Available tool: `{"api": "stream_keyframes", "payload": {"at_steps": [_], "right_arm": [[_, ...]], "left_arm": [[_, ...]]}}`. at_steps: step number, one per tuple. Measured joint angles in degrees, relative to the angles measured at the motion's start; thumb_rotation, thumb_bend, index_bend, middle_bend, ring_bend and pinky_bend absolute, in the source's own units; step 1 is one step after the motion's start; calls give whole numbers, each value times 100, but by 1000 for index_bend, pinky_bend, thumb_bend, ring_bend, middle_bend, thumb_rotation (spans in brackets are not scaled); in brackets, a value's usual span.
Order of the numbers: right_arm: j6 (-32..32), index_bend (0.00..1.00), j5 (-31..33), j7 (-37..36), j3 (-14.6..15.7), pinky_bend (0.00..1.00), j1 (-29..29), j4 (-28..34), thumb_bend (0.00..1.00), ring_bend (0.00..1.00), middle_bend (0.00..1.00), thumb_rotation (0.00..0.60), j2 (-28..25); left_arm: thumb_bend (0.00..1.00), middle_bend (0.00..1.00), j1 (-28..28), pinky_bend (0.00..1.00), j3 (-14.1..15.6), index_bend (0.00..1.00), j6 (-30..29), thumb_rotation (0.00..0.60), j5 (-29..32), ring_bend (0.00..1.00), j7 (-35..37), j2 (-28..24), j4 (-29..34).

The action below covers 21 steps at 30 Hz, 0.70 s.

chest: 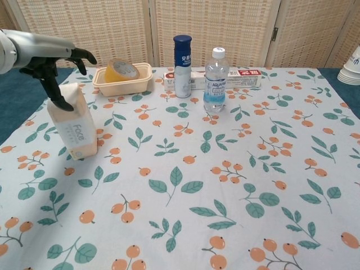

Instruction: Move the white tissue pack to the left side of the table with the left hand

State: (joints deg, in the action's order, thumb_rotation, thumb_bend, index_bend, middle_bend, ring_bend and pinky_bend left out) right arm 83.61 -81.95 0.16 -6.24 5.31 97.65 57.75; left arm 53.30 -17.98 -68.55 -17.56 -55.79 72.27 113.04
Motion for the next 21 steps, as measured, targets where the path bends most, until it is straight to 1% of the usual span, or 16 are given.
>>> {"api": "stream_keyframes", "payload": {"at_steps": [6, 13, 21], "right_arm": [[-32, 10, 31, -37, -14, 0, 13, -17, 94, 0, 0, 600, -12], [-37, 11, 43, -72, -24, 0, 17, -40, 94, 0, 0, 600, -10], [-49, 11, 31, -59, -19, 0, 30, -42, 94, 0, 0, 600, -3]], "left_arm": [[175, 146, 229, 906, 55, 74, -13, 600, 276, 850, 13, 27, -143], [173, 166, 415, 912, 320, 92, -282, 600, 295, 855, -158, 169, -294], [175, 167, 498, 912, 403, 94, -181, 600, 504, 855, -133, 111, -292]]}}
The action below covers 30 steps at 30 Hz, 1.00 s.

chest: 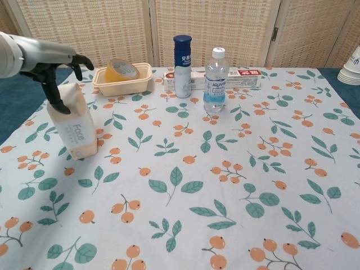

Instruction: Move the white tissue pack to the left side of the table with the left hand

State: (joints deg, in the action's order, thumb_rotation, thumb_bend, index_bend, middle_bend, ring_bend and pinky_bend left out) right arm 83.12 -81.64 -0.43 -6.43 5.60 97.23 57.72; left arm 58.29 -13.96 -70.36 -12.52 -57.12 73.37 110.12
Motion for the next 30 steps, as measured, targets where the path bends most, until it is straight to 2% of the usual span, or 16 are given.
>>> {"api": "stream_keyframes", "payload": {"at_steps": [15, 25, 30], "right_arm": [[28, 11, -25, -13, 10, 0, -17, 4, 94, 0, 0, 600, -10], [22, 11, -36, -41, 14, 0, -15, 9, 94, 0, 0, 600, -19], [17, 11, -43, -47, 20, 0, -15, 15, 94, 0, 0, 600, -24]], "left_arm": [[182, 274, 109, 934, 243, 202, 42, 600, 115, 876, 49, 53, -255], [248, 625, 82, 1000, 462, 515, -94, 600, -232, 970, 79, 223, -487], [274, 699, 17, 1000, 575, 582, -229, 600, -492, 995, 113, 356, -616]]}}
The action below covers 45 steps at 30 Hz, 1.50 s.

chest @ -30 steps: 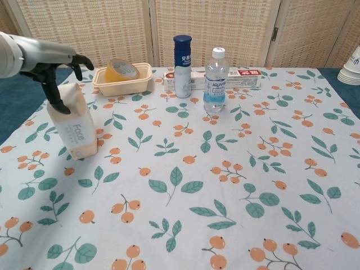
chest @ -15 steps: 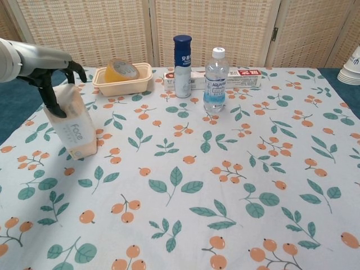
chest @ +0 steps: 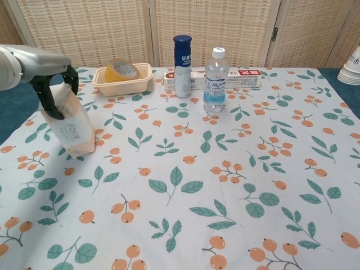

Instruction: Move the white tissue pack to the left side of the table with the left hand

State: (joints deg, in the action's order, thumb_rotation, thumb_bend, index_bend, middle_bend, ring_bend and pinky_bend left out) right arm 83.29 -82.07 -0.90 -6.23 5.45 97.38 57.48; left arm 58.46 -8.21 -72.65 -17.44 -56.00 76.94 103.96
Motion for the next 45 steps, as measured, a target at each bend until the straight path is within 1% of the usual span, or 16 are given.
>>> {"api": "stream_keyframes", "payload": {"at_steps": [7, 13, 16, 21, 25, 29, 32, 37, 38, 45], "right_arm": [[-21, 11, 14, -12, -3, 0, 9, -10, 94, 0, 0, 600, -1], [-35, 11, 24, -12, -6, 0, 17, -16, 94, 0, 0, 600, 4], [-38, 11, 30, -7, -7, 0, 19, -19, 94, 0, 0, 600, 10], [-17, 11, 18, -26, -11, 0, 15, -26, 94, 0, 0, 600, 12], [-44, 11, 41, -59, -18, 0, 23, -37, 94, 0, 0, 600, 10], [-82, 11, 57, -86, -21, 0, 40, -56, 94, 0, 0, 600, 11], [-105, 11, 64, -86, -21, 0, 52, -66, 94, 0, 0, 600, 21], [-132, 11, 68, -60, -16, 0, 67, -70, 94, 0, 0, 600, 37], [-143, 11, 73, -55, -15, 0, 72, -72, 94, 0, 0, 600, 41], [-154, 11, 88, -73, -18, 0, 79, -80, 94, 0, 0, 600, 40]], "left_arm": [[294, 758, -62, 1000, -45, 635, -119, 600, -211, 1000, 92, -11, 81], [303, 795, -150, 1000, -139, 664, -212, 600, -595, 1000, 328, -114, 322], [304, 803, -209, 1000, -177, 668, -289, 600, -890, 1000, 488, -133, 420], [304, 812, -388, 1000, -296, 673, -411, 600, -1557, 1000, 1135, -78, 484], [303, 819, -610, 1000, -357, 680, -494, 600, -2321, 1000, 1978, 70, 371], [303, 821, -920, 1000, -386, 681, -602, 600, -3180, 1000, 3139, 380, 36], [302, 825, -1168, 1000, -409, 682, -665, 600, -3503, 1000, 4017, 707, -331], [303, 833, -1562, 1000, -451, 687, -604, 600, -3749, 1000, 5334, 1257, -1011], [303, 834, -1650, 1000, -450, 688, -557, 600, -3804, 1000, 5590, 1394, -1223], [304, 844, -2015, 1000, -481, 693, -240, 600, -4021, 1000, 6605, 2193, -2452]]}}
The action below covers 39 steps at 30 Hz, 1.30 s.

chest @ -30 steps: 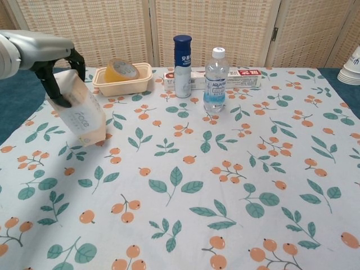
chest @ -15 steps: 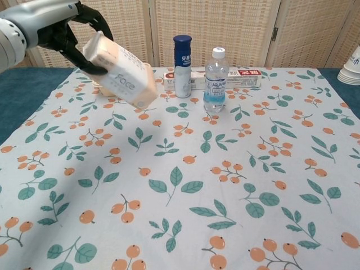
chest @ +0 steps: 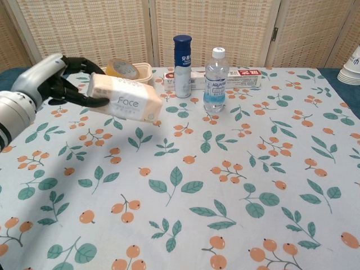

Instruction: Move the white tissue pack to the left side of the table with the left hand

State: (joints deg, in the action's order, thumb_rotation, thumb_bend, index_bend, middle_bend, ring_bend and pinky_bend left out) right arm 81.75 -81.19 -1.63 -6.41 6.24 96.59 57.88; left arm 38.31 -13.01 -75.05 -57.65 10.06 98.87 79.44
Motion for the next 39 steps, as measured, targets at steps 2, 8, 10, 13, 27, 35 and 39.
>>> {"api": "stream_keyframes", "payload": {"at_steps": [2, 8, 10, 13, 27, 35, 39], "right_arm": [[23, 11, 18, 39, -11, 0, -5, -14, 94, 0, 0, 600, 9], [53, 11, 66, 120, -33, 0, -12, -33, 94, 0, 0, 600, 35], [42, 11, 77, 135, -36, 0, -7, -34, 94, 0, 0, 600, 43], [16, 11, 100, 149, -36, 0, 0, -25, 94, 0, 0, 600, 49], [-58, 11, 147, 178, -32, 0, 26, -5, 94, 0, 0, 600, 55], [-81, 11, 138, 154, -21, 0, 33, -8, 94, 0, 0, 600, 47], [-81, 11, 151, 154, -25, 0, 32, -5, 94, 0, 0, 600, 46]], "left_arm": [[304, 846, -75, 1000, -39, 695, 60, 600, -46, 1000, 242, 228, -340], [303, 846, -240, 1000, -137, 696, -50, 600, -405, 1000, 856, 805, -1333], [303, 845, -279, 1000, -162, 696, -138, 600, -526, 1000, 983, 979, -1657], [303, 845, -333, 1000, -207, 696, -243, 600, -686, 1000, 1162, 1262, -2176], [308, 828, -443, 1000, -391, 691, -303, 600, -1090, 1000, 1815, 1972, -3414], [308, 813, -469, 1000, -415, 686, -66, 600, -1168, 1000, 2059, 2277, -4128], [309, 810, -493, 1000, -401, 681, 33, 600, -1232, 1000, 2201, 2416, -4403]]}}
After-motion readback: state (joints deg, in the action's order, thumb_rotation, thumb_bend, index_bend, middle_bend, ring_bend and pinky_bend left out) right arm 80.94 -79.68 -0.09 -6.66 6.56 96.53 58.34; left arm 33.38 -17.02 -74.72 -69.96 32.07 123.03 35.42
